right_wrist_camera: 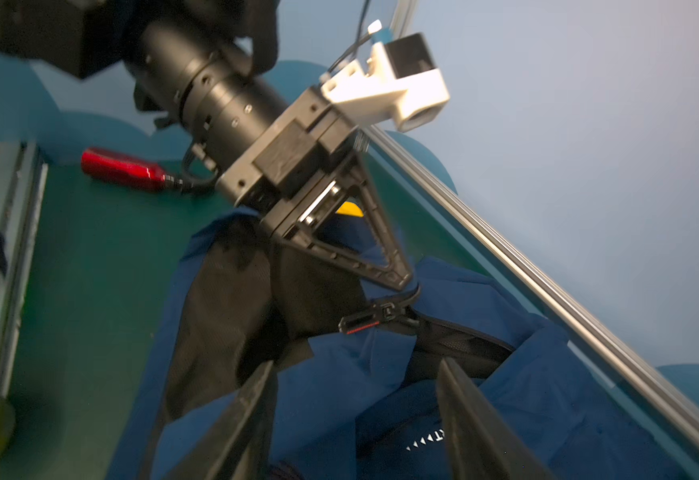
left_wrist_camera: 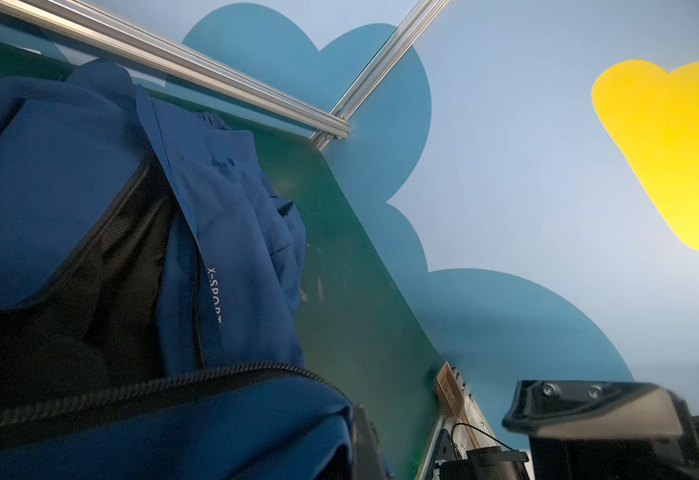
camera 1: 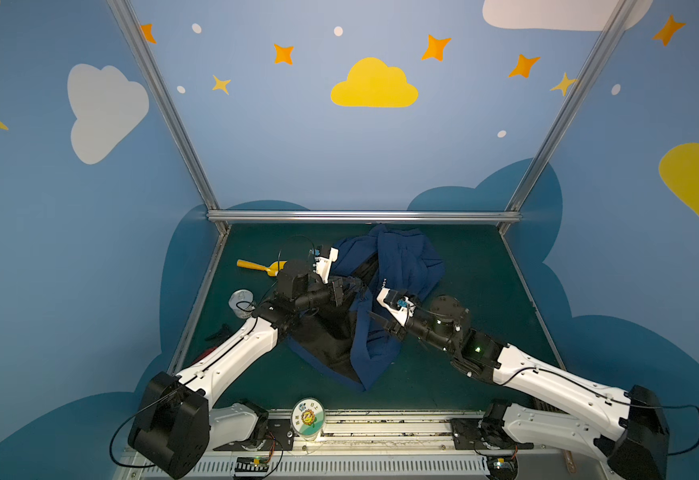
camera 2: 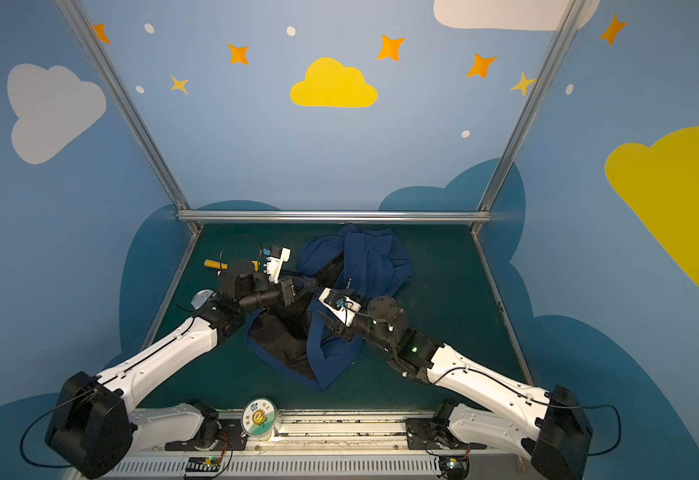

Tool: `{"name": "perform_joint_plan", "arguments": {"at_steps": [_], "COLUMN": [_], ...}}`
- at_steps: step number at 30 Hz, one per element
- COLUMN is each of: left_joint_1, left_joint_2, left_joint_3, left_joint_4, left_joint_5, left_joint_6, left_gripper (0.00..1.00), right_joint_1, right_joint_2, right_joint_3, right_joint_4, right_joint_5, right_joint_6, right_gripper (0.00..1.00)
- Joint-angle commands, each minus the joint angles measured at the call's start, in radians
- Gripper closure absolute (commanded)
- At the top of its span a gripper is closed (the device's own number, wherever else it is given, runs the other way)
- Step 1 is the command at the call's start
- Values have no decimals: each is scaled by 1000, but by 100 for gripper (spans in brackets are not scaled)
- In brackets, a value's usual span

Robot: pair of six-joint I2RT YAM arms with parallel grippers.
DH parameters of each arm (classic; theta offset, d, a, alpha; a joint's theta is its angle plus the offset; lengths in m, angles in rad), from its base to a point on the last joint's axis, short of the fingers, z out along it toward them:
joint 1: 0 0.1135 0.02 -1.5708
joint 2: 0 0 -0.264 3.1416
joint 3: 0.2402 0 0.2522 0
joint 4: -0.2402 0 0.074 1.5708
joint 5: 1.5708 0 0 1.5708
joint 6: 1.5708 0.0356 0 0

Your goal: Zip up the jacket

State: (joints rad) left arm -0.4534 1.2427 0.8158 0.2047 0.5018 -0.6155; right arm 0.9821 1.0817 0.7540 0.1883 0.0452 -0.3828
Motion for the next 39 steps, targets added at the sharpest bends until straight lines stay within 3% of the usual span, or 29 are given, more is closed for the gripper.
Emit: {"name": "perform_joint_plan", "arguments": {"at_steps": [1,20,39], "left_joint_1": [2,2,2], "left_joint_2": [-30,-40,-44], "left_joint_3": [9,-3,-10], "left_joint_4": [-7,1,4], "left_joint_5": [13,9,5], "left_joint_6": [0,-3,-1], "left_gripper": [97,97,97], "right_joint_1": [16,45,50], "right_joint_2": [37,189,169], "right_joint_3": [47,111,120], "right_joint_4": [-30,107,73], "right_joint_5": [32,157,155], "right_joint_6": [-155,-179,-162], "right_gripper": [38,43,79]}}
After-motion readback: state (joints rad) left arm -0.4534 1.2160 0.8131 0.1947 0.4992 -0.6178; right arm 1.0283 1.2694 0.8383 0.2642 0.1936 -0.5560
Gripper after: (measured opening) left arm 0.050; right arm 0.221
